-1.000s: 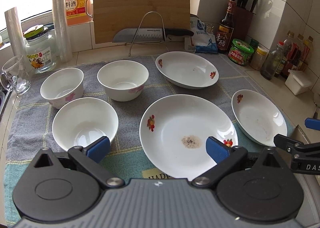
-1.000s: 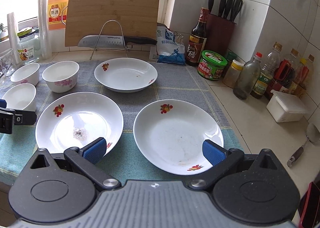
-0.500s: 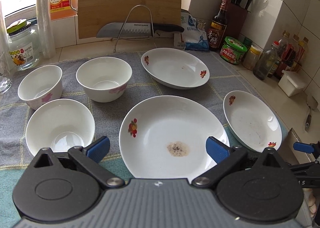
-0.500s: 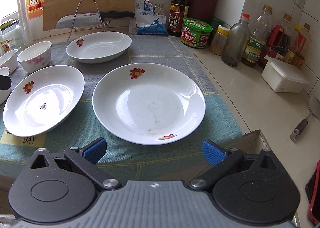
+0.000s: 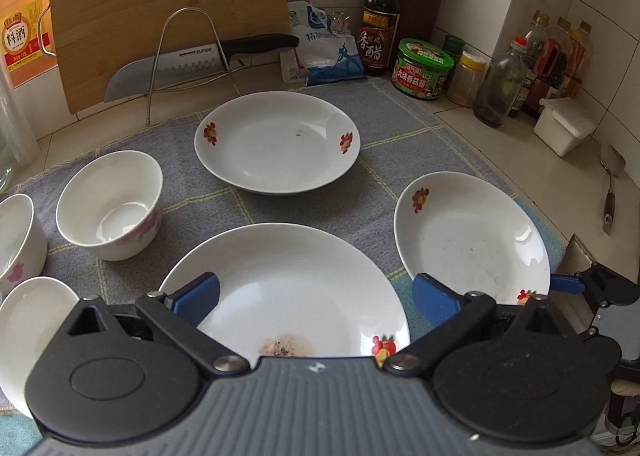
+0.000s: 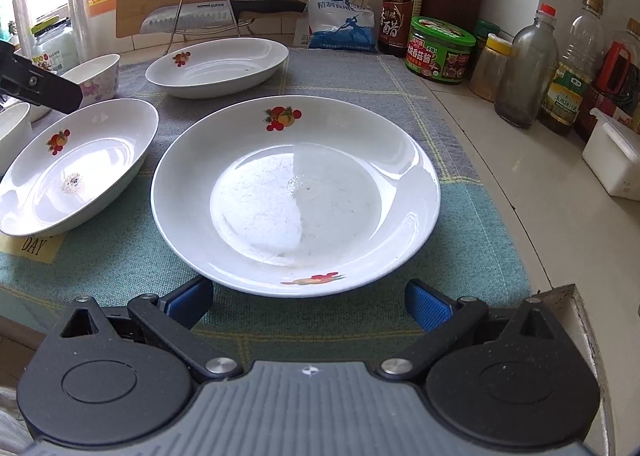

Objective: Organize plates and bowls
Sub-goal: 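Close the left gripper on the stained plate's rim and lift it, then carry the stained plate with the left gripper over the towel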

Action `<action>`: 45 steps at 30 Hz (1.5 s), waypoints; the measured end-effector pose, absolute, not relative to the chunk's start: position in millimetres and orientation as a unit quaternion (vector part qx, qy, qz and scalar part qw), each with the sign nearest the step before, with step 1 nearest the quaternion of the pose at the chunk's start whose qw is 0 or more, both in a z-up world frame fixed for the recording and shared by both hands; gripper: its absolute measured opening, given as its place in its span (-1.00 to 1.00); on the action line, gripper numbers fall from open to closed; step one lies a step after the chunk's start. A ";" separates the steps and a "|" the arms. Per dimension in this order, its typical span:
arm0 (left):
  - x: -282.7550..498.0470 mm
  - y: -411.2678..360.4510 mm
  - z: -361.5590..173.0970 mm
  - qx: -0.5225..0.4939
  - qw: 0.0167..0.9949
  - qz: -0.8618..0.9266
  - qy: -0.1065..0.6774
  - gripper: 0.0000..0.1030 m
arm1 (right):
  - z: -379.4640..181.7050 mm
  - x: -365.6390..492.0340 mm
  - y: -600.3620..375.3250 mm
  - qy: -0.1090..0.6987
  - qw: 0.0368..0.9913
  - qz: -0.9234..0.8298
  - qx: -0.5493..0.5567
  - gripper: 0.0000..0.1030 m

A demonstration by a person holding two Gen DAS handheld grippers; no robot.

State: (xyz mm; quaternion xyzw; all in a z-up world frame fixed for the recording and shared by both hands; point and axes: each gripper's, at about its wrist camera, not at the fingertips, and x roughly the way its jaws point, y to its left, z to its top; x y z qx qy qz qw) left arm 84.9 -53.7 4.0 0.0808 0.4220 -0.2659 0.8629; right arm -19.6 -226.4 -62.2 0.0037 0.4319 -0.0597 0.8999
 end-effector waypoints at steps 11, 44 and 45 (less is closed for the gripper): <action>107.1 -118.2 -1.8 0.131 0.829 -0.342 0.422 0.97 | -69.2 -12.5 -244.8 0.409 0.912 0.028 -0.028 1.00; 170.1 -228.9 -52.0 0.227 0.679 -0.466 0.520 0.57 | -71.4 -15.7 -258.5 0.384 0.918 0.081 -0.047 1.00; 170.8 -229.3 -52.1 0.226 0.679 -0.467 0.520 0.57 | -71.3 -15.7 -258.3 0.385 0.918 0.081 -0.047 1.00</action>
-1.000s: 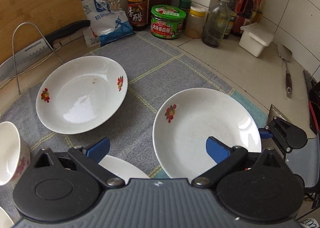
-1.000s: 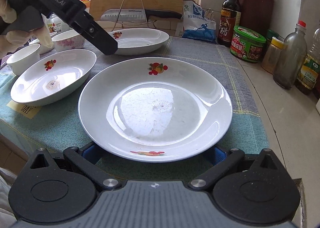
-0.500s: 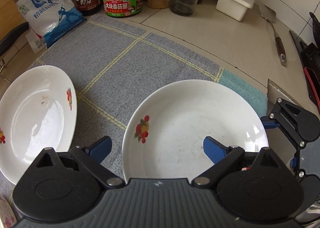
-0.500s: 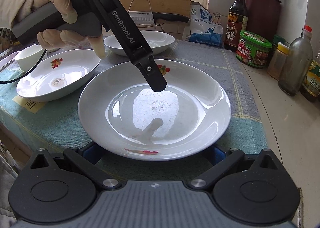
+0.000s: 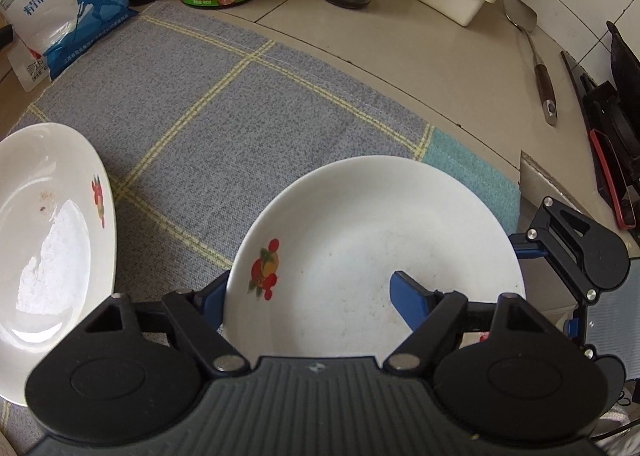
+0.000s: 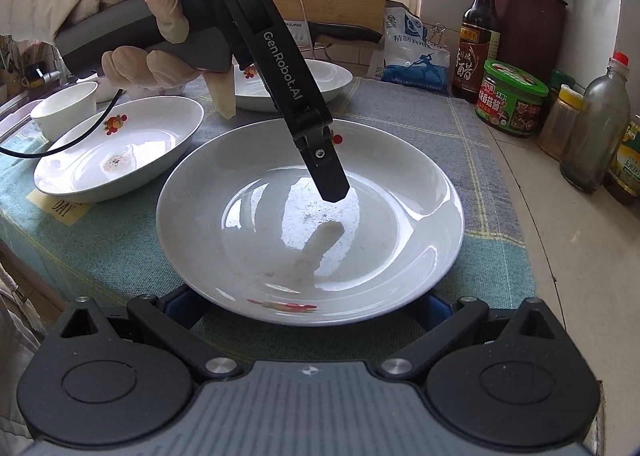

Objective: Organize plates and bowls
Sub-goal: 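Carry the stained plate with the left gripper over the towel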

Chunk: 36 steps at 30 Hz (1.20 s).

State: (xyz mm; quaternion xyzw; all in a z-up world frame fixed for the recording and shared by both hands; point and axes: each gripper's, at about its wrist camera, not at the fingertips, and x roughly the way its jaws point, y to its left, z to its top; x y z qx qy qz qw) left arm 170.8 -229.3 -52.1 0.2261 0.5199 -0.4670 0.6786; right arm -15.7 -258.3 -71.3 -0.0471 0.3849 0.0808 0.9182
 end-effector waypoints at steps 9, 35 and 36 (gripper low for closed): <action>170.9 -228.3 -49.9 0.221 0.676 -0.470 0.522 0.57 | -69.0 -11.3 -255.9 0.399 0.912 0.077 -0.051 1.00; 225.4 -271.1 -26.1 0.188 0.715 -0.469 0.484 0.57 | -46.2 49.4 -311.3 0.394 0.911 0.086 -0.082 1.00; 229.3 -274.0 -26.9 0.188 0.715 -0.469 0.483 0.57 | -46.6 52.7 -315.1 0.394 0.911 0.086 -0.083 1.00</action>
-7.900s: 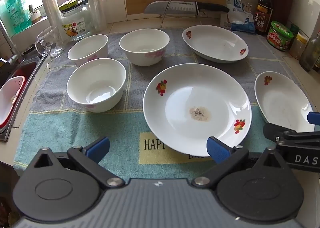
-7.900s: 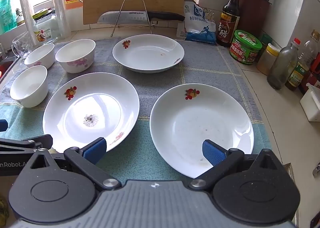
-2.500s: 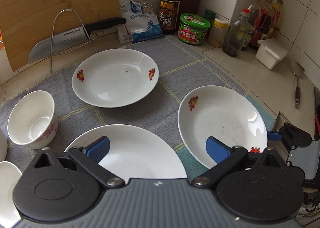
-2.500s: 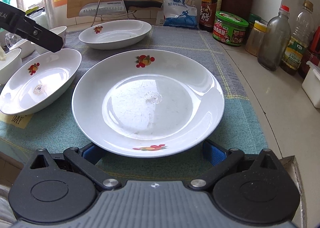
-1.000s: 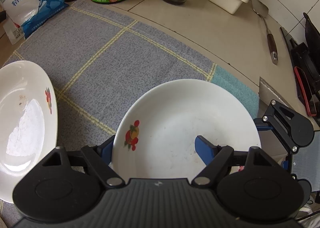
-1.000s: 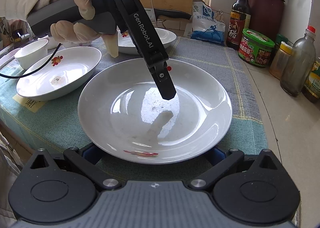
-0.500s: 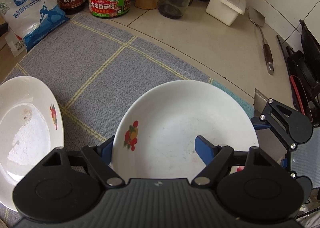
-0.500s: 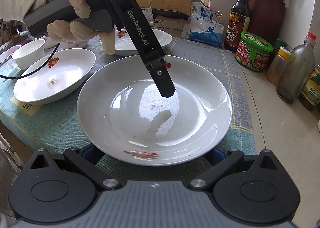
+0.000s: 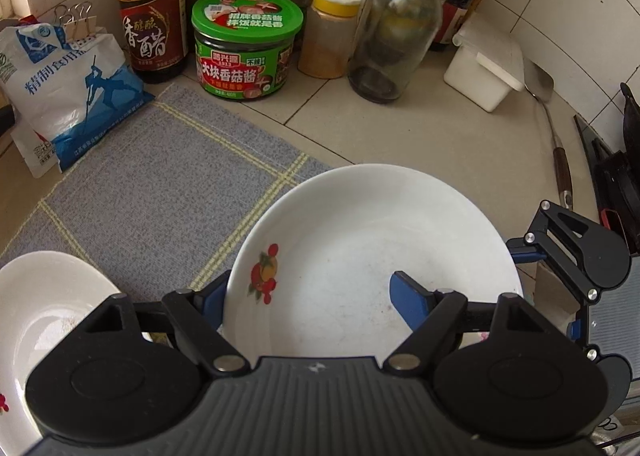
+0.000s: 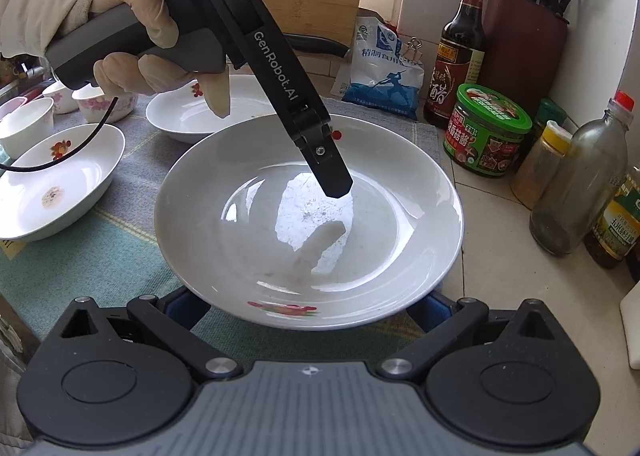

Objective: Organize plates and bowls
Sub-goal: 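Carry the stained plate with the left gripper over the towel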

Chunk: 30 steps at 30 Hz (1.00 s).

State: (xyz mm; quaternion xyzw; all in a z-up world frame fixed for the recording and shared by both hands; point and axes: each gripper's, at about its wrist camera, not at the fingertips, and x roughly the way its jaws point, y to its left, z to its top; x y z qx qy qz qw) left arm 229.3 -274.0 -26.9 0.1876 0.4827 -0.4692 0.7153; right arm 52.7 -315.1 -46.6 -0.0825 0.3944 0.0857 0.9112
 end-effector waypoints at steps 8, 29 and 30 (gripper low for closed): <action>251.5 -298.6 -38.7 0.194 0.715 -0.474 0.476 0.57 | -55.4 75.6 -339.9 0.401 0.909 0.080 -0.084 1.00; 264.3 -316.6 -55.9 0.201 0.716 -0.479 0.467 0.59 | -68.4 88.4 -355.0 0.413 0.906 0.058 -0.068 1.00; 263.3 -316.2 -55.0 0.202 0.718 -0.479 0.464 0.60 | -68.2 88.1 -354.8 0.413 0.906 0.057 -0.068 1.00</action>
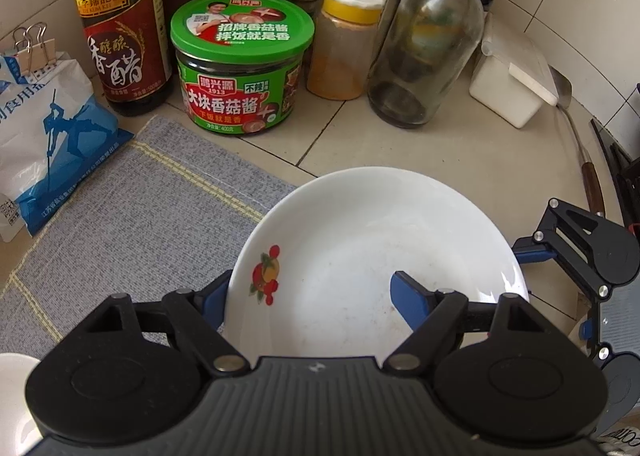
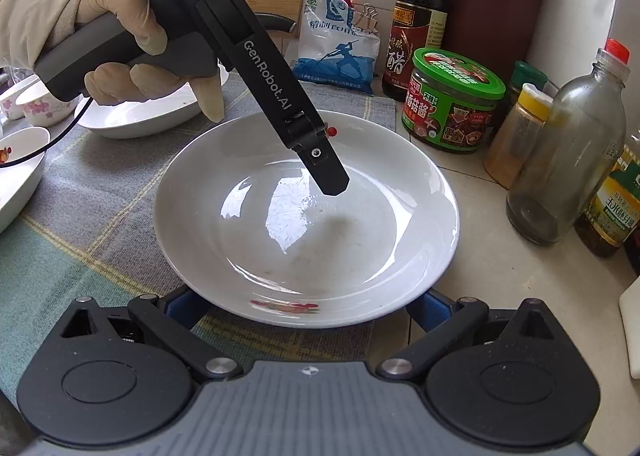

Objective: Organize plates and bowls
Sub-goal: 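Carry the stained plate with the left gripper over the towel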

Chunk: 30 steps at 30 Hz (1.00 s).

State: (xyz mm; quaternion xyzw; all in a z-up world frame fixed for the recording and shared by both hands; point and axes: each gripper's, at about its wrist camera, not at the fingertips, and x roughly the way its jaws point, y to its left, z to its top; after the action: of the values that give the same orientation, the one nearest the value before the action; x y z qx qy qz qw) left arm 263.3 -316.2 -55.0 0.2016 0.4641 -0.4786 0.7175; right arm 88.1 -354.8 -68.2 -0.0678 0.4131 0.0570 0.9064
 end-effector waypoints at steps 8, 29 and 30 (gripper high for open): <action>243.7 -288.8 -24.7 0.196 0.751 -0.465 0.426 0.61 | -60.0 76.0 -349.7 0.415 0.908 0.032 -0.046 1.00; 129.5 -129.9 9.3 0.147 0.841 -0.346 0.388 0.70 | -45.2 41.1 -258.1 0.391 0.915 0.079 -0.058 1.00; 125.8 -120.9 8.0 0.143 0.845 -0.335 0.391 0.70 | -47.0 40.6 -250.7 0.392 0.913 0.088 -0.064 1.00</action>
State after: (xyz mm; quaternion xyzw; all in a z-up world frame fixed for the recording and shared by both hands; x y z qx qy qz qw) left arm 125.8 -120.9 8.0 0.1427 0.3907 -0.3350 0.8454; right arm 40.6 -250.7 -47.0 -0.0637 0.3923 0.0879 0.9134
